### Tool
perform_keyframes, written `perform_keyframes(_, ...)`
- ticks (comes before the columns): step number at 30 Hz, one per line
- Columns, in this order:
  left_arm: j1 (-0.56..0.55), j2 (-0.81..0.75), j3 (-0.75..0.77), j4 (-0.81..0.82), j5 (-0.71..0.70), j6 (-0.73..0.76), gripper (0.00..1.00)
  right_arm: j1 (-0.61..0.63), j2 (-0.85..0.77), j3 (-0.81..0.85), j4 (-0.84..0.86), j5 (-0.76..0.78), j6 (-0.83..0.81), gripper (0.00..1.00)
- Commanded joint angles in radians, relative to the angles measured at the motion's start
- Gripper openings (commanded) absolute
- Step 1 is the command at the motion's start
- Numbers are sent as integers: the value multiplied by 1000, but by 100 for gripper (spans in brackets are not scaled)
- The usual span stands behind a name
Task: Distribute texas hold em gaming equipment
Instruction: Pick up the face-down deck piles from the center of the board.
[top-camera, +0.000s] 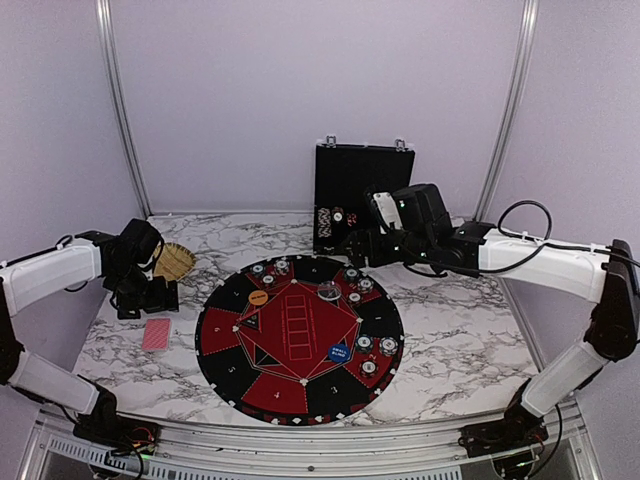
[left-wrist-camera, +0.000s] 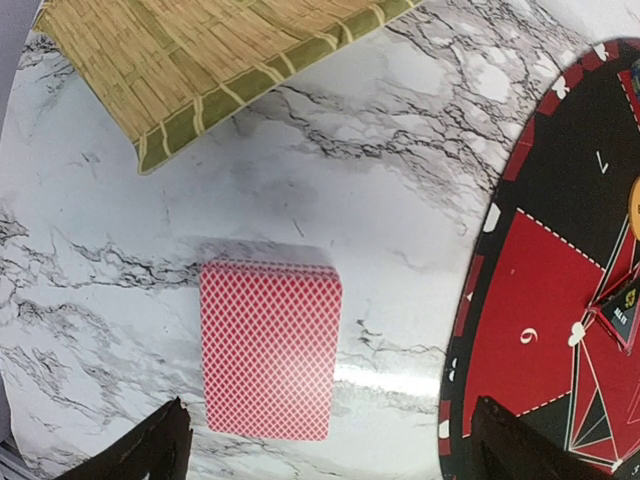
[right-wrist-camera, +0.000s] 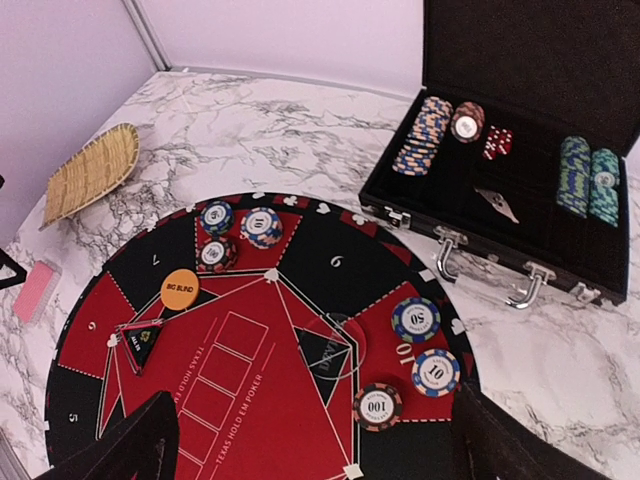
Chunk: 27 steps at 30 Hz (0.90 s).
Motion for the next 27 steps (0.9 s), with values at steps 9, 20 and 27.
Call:
perform_keyframes(9,115,94,-11,-1,95,44,99,-7,35,36,128,-131,-60,93)
perform_keyframes(20,138,204,-14,10,96,42,99,-22,22,-3,167,-152,-60,93)
perform_keyframes(27,148,268,-21,33,99,42,99,-38,7,-20,168,-163,-70,93)
